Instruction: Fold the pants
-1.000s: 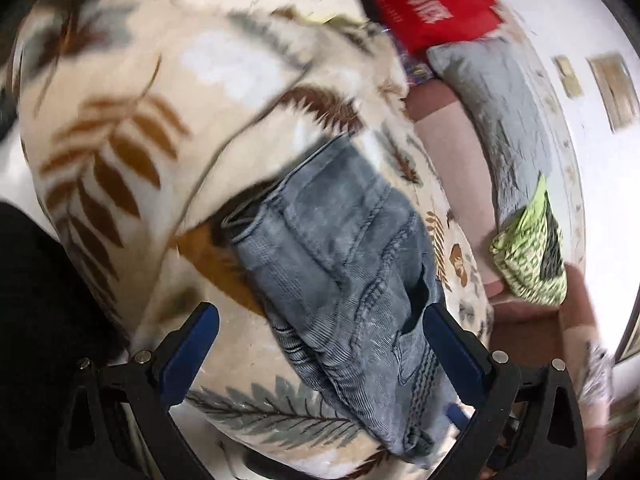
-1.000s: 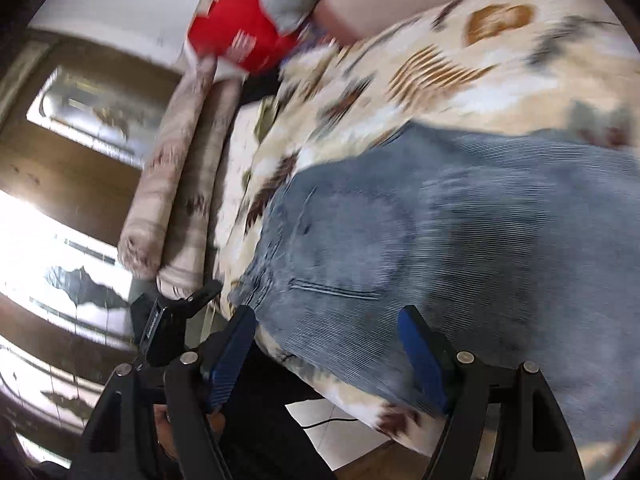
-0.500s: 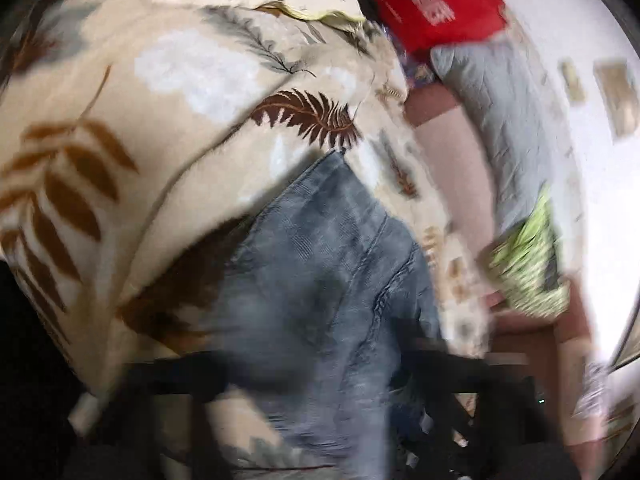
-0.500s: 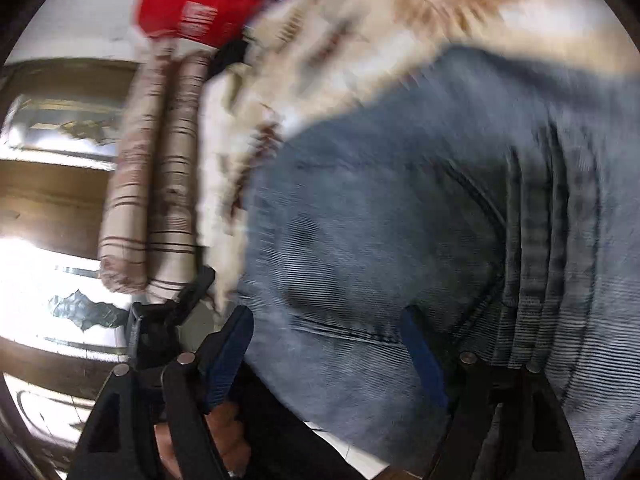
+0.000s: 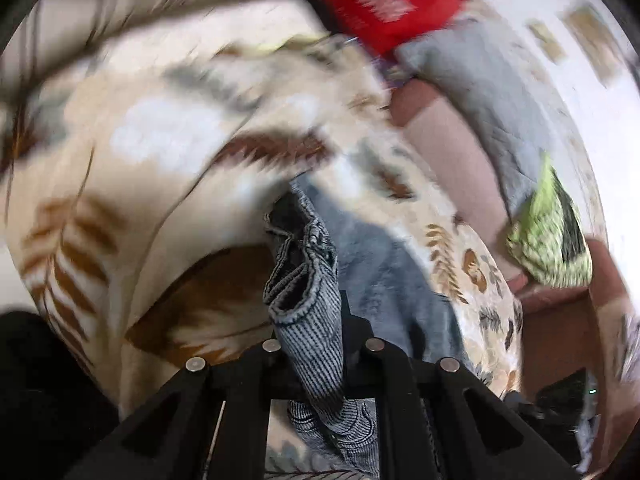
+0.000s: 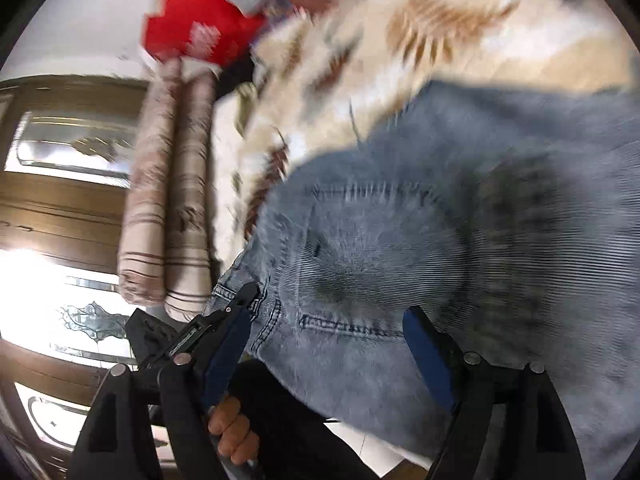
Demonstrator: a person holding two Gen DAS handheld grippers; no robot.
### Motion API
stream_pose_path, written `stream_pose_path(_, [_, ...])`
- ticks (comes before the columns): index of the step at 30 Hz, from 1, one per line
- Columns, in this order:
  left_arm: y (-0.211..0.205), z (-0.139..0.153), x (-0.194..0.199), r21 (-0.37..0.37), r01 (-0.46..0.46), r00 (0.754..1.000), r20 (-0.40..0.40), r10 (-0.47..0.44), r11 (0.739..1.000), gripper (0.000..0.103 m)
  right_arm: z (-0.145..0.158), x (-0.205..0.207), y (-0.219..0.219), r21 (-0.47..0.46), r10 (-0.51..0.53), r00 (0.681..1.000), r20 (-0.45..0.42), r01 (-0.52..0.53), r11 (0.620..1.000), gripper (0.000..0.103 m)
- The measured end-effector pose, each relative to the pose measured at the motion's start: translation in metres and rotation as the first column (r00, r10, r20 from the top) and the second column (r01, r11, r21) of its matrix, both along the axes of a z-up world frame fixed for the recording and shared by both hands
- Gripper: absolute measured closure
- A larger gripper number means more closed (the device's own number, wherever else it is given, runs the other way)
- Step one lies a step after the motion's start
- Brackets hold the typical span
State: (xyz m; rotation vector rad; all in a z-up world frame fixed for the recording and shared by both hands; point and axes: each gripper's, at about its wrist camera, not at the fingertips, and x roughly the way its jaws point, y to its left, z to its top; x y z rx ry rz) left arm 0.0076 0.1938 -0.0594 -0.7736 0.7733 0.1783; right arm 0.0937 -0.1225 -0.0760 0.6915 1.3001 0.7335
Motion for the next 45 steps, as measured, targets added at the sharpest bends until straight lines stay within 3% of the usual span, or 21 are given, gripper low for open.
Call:
stream_pose_path(4, [-0.066,0.052,0.005,0.218,0.116,0.986,0.089,-0.138,0.969,0.093,0.018,-0.023,-0.081,0.023,-0.155,0.986,0.065,0.153,0.988,0.022])
stream_pose_path(9, [-0.174,0.09,0.007,0.427,0.287,0.917,0.136,-0.375,0.857,0.093,0.017,-0.044,-0.191,0.043,-0.381,0.922,0.074,0.379,0.924,0.022])
stream_pose_path(12, [-0.246,0.088,0.009,0.492,0.406,0.85,0.106,-0.516,0.77,0.093,0.013,-0.059,-0.239,0.072,-0.474,0.878,0.066,0.47,0.88,0.022])
stream_pose_path(15, [-0.311,0.061,0.014,0.505,0.536,0.777,0.019,-0.629,0.677,0.093,0.004,-0.075,-0.275,0.097,-0.538,0.841,0.045,0.533,0.841,0.022])
stream_pose_path(17, [-0.35,0.027,0.02,0.497,0.641,0.709,-0.094,-0.698,0.584,0.09,-0.005,-0.084,-0.292,0.099,-0.562,0.827,0.026,0.557,0.824,0.021])
stream_pose_path(19, [-0.383,-0.021,0.03,0.447,0.771,0.609,-0.309,-0.731,0.453,0.086,-0.014,-0.088,-0.304,0.098,-0.575,0.818,-0.002,0.572,0.814,0.021])
stream_pose_path(20, [-0.388,-0.029,0.029,0.455,0.785,0.591,-0.346,-0.729,0.421,0.086,-0.018,-0.088,-0.306,0.094,-0.576,0.817,-0.009,0.574,0.813,0.021])
stream_pose_path(21, [-0.387,-0.021,0.022,0.484,0.771,0.592,-0.302,-0.748,0.414,0.081,-0.019,-0.087,-0.306,0.085,-0.574,0.819,-0.013,0.573,0.815,0.021])
stream_pose_path(23, [-0.376,0.001,0.017,0.419,0.804,0.546,-0.24,-0.803,0.422,0.05,-0.019,-0.085,-0.302,0.084,-0.566,0.825,0.0,0.563,0.822,0.02])
stream_pose_path(24, [-0.364,0.016,0.015,0.375,0.817,0.533,-0.2,-0.822,0.438,0.045,-0.017,-0.083,-0.299,0.081,-0.562,0.827,0.009,0.56,0.825,0.02])
stream_pose_path(25, [-0.349,0.033,0.011,0.37,0.801,0.55,-0.146,-0.822,0.47,0.037,-0.016,-0.082,-0.296,0.08,-0.559,0.829,0.012,0.557,0.827,0.02])
stream_pose_path(28, [-0.29,0.071,-0.001,0.408,0.678,0.669,0.0,-0.743,0.611,0.023,-0.003,-0.083,-0.283,0.107,-0.532,0.846,0.033,0.526,0.844,0.02])
stream_pose_path(30, [-0.246,0.079,-0.001,0.422,0.577,0.757,0.043,-0.652,0.699,0.022,0.01,-0.086,-0.267,0.165,-0.495,0.868,0.036,0.484,0.86,0.02])
stream_pose_path(31, [-0.228,0.077,0.003,0.435,0.525,0.802,0.033,-0.596,0.731,0.022,0.015,-0.087,-0.26,0.193,-0.476,0.879,0.038,0.461,0.866,0.02])
stream_pose_path(33, [-0.198,0.063,0.017,0.426,0.468,0.863,-0.032,-0.504,0.774,0.022,0.028,-0.088,-0.236,0.265,-0.418,0.907,0.041,0.393,0.88,0.02])
stream_pose_path(35, [-0.181,0.048,0.025,0.381,0.447,0.886,-0.066,-0.459,0.809,0.022,0.029,-0.089,-0.216,0.312,-0.374,0.927,0.032,0.346,0.885,0.019])
stream_pose_path(36, [-0.178,0.04,0.028,0.363,0.452,0.886,-0.08,-0.456,0.815,0.022,0.025,-0.09,-0.209,0.298,-0.365,0.931,0.03,0.34,0.892,0.019])
stream_pose_path(38, [-0.186,0.025,0.024,0.347,0.49,0.866,-0.09,-0.491,0.8,0.022,-0.005,-0.089,-0.2,0.152,-0.384,0.923,-0.022,0.383,0.911,0.019])
stream_pose_path(40, [-0.201,0.001,0.026,0.346,0.563,0.825,-0.181,-0.535,0.751,0.022,-0.046,-0.089,-0.202,0.051,-0.423,0.895,-0.137,0.433,0.9,0.024])
stream_pose_path(41, [-0.205,-0.006,0.024,0.353,0.576,0.817,-0.205,-0.539,0.738,0.022,-0.046,-0.093,-0.206,0.094,-0.451,0.882,-0.138,0.465,0.88,0.024])
stream_pose_path(45, [-0.205,-0.007,0.016,0.373,0.552,0.832,-0.191,-0.52,0.746,0.022,-0.006,-0.089,-0.199,0.08,-0.429,0.902,-0.05,0.432,0.898,0.022])
